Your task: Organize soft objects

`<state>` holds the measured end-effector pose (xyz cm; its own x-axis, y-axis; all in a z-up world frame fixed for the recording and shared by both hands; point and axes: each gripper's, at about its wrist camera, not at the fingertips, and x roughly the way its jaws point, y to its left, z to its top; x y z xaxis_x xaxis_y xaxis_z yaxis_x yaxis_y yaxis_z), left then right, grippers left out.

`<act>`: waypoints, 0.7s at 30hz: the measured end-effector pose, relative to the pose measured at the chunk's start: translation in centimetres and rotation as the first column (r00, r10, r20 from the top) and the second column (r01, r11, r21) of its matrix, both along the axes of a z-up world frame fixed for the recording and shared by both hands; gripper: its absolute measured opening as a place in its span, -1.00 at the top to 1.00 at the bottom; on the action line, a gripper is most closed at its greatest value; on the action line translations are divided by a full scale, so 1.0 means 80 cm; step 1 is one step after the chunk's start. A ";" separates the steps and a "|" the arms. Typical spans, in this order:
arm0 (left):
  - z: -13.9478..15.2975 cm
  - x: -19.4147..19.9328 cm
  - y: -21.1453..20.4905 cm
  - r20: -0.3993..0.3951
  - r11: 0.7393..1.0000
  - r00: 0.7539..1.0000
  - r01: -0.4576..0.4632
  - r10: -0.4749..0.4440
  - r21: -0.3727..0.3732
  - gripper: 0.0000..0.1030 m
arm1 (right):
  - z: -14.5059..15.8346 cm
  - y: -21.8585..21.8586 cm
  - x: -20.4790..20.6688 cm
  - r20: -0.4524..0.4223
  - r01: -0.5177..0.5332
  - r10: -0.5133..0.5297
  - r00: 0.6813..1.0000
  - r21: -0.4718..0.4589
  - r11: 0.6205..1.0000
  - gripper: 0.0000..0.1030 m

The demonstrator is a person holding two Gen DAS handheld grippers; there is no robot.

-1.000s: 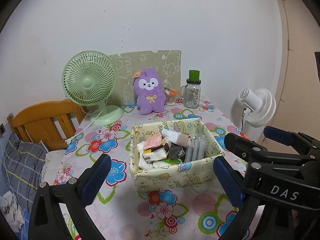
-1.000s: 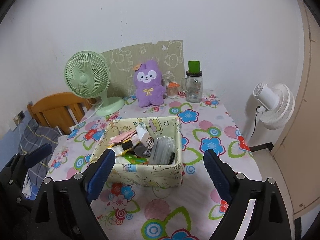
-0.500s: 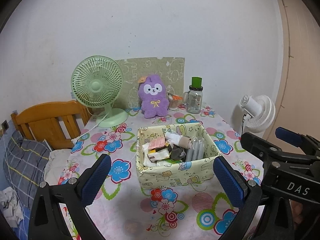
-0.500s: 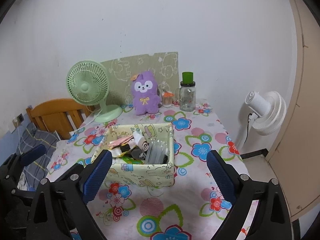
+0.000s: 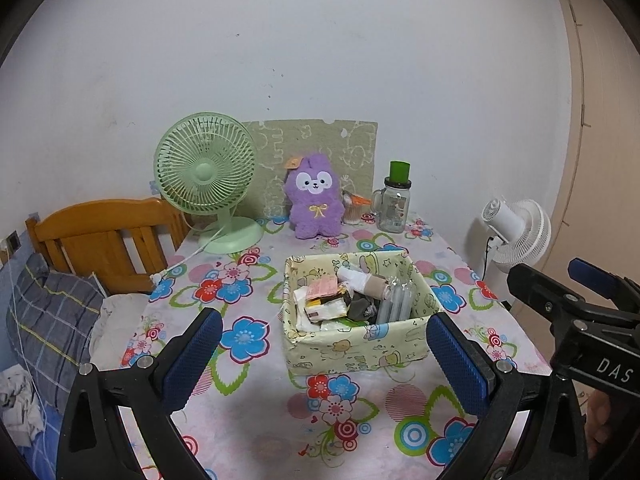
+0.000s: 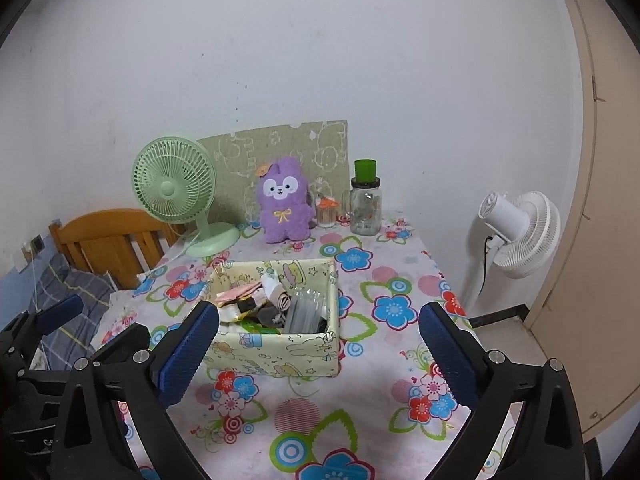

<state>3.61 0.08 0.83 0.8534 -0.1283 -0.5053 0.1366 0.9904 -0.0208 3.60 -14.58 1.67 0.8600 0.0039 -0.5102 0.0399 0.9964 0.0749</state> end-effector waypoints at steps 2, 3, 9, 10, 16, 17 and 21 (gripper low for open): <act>0.002 -0.001 0.001 0.007 1.000 1.000 -0.002 0.002 0.002 -0.99 | 0.001 0.000 -0.002 0.005 0.001 -0.001 1.000 0.000 1.000 -0.97; 0.003 -0.003 0.002 0.009 1.000 1.000 -0.003 0.003 0.001 -0.99 | 0.002 0.000 -0.002 0.008 0.001 -0.001 1.000 0.000 1.000 -0.98; 0.005 -0.005 0.003 0.016 1.000 1.000 0.001 -0.001 -0.003 -0.99 | 0.005 -0.004 -0.008 0.021 0.014 -0.014 1.000 0.002 1.000 -0.99; 0.005 -0.006 0.003 0.017 1.000 1.000 0.003 -0.003 -0.005 -0.99 | 0.005 -0.004 -0.008 0.020 0.016 -0.016 1.000 0.000 1.000 -0.99; 0.007 -0.007 0.004 0.019 1.000 1.000 0.007 -0.007 -0.010 -0.99 | 0.006 -0.004 -0.010 0.020 0.028 -0.027 0.999 -0.007 1.000 -0.99; 0.008 -0.007 0.004 0.018 1.000 1.000 0.007 -0.007 -0.012 -0.99 | 0.006 -0.005 -0.009 0.020 0.026 -0.025 0.999 -0.007 1.000 -0.99; 0.009 -0.010 0.006 0.024 1.000 1.000 0.003 -0.003 -0.012 -1.00 | 0.006 -0.004 -0.010 0.024 0.022 -0.021 0.999 -0.011 1.000 -0.99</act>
